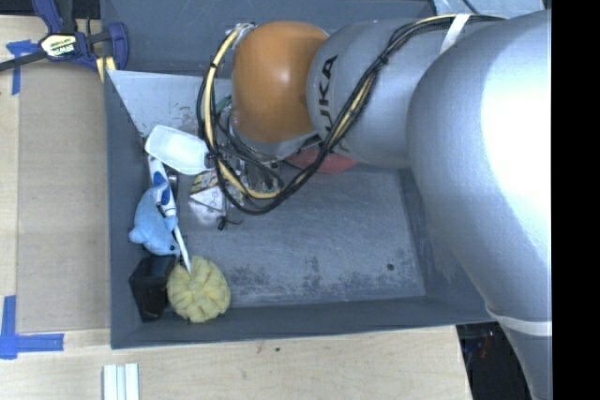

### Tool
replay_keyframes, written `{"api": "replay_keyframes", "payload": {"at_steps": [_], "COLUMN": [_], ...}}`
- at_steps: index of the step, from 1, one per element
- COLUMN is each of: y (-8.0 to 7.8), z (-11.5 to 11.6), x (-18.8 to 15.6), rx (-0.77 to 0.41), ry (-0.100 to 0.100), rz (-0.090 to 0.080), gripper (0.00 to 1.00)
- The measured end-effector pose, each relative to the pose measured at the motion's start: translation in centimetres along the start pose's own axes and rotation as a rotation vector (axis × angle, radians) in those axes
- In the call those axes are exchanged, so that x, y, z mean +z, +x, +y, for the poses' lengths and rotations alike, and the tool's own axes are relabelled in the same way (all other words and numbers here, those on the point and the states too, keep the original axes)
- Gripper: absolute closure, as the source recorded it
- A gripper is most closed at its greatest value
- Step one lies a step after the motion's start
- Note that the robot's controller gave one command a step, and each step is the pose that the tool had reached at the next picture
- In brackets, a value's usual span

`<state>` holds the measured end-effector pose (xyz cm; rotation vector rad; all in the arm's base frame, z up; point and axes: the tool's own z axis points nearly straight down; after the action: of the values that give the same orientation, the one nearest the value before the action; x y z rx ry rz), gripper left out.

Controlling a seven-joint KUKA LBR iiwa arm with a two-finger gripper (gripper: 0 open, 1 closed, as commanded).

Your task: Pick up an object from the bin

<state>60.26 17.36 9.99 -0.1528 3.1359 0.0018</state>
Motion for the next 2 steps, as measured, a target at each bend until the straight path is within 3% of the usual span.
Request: {"api": "replay_keyframes", "payload": {"at_steps": [1, 2], "y": [0.0, -1.7], "z": [-0.5, -0.9], "x": [2.6, 2.5], "rx": [0.049, 0.098], "ry": [-0.005, -0.007], "rz": [-0.020, -0.003], "gripper": [0.00, 1.00]}}
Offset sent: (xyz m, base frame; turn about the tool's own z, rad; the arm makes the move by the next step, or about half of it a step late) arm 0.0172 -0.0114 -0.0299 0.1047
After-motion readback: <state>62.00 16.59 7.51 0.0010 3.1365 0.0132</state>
